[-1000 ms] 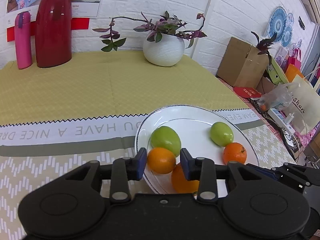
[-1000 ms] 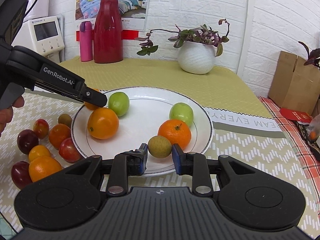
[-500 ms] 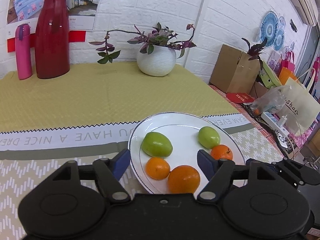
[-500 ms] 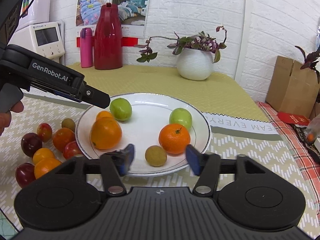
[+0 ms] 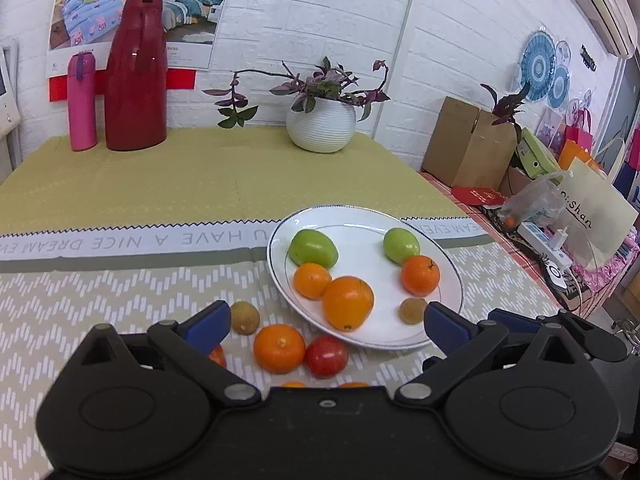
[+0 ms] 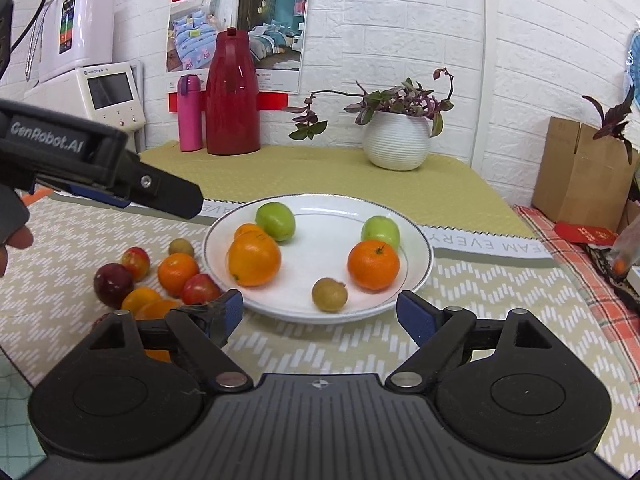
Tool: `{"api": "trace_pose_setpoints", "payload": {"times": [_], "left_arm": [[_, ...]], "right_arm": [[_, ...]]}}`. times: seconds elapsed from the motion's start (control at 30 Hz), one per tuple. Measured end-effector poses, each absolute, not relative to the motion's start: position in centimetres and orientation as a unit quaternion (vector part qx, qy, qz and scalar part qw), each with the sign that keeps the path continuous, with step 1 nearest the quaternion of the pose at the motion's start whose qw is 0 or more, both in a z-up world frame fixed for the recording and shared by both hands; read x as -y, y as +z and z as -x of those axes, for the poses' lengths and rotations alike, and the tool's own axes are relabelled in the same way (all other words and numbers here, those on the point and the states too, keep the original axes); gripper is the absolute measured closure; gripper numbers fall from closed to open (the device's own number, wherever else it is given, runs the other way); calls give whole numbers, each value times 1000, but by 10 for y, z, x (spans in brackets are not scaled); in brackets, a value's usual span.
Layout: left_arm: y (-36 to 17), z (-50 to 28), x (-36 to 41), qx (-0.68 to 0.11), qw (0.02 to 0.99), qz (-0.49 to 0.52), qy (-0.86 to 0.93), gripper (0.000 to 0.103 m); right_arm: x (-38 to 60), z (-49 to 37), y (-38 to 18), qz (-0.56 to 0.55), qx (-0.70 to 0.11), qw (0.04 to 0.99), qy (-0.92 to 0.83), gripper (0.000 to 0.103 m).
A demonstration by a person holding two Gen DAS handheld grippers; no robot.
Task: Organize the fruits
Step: 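Carry the small orange and kiwi onto the white plate and open both tools, then move both tools back from the plate toward the fruit pile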
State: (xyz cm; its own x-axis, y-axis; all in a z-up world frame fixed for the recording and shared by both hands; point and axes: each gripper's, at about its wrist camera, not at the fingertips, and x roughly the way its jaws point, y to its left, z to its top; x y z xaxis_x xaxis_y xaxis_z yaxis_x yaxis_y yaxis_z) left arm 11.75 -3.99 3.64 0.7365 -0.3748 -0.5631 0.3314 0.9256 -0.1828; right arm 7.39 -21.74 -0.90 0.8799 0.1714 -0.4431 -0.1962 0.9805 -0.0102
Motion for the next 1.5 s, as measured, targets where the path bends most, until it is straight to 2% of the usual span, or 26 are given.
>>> {"api": "trace_pose_setpoints", "payload": {"times": [0.6, 1.33, 1.4, 1.5], "left_arm": [[9, -51, -9, -340, 931, 56, -122, 0], [1, -26, -34, -333, 931, 68, -131, 0], [0, -25, -33, -332, 931, 64, -134, 0], [-1, -25, -33, -332, 931, 61, -139, 0]], "right_arm": [[197, -37, -19, 10, -250, 958, 139, 0], [170, -39, -12, 14, -255, 952, 168, 0], [167, -44, -12, 13, -259, 951, 171, 12], [163, -50, -11, 12, -261, 950, 173, 15]]}}
